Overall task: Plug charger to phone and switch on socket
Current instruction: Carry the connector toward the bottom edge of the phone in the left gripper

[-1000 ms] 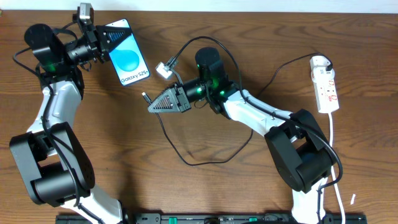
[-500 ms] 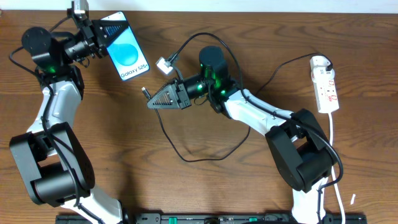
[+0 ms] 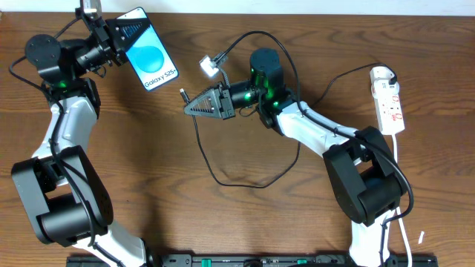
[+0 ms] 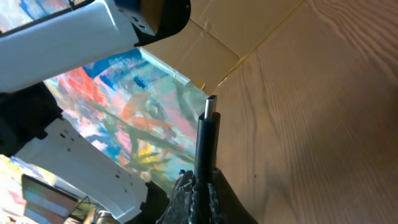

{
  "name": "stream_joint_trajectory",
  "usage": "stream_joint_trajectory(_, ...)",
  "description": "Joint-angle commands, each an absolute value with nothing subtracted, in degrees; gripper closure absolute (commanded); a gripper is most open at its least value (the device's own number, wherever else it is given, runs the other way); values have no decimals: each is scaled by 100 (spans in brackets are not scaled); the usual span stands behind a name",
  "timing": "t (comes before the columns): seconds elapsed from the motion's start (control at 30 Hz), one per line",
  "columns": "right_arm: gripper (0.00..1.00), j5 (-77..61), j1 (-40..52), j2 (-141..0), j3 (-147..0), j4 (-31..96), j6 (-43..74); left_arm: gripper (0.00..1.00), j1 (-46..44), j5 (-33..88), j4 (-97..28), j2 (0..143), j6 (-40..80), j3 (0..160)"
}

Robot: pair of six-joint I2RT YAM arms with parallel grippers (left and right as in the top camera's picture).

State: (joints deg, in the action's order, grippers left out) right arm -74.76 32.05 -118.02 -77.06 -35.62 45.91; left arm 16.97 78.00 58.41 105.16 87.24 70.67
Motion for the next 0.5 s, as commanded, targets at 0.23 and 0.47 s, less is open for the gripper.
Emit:
stream_joint_trajectory(0.23, 96, -7456, 3135, -12132, -7712, -3765, 4344, 93, 1688, 7843, 5909, 10392, 8801, 7116)
stream_joint_trajectory(0.47, 96, -7474, 3131, -12420, -7712, -5269, 5231, 93, 1688, 7861, 5909, 10392, 8796, 7116)
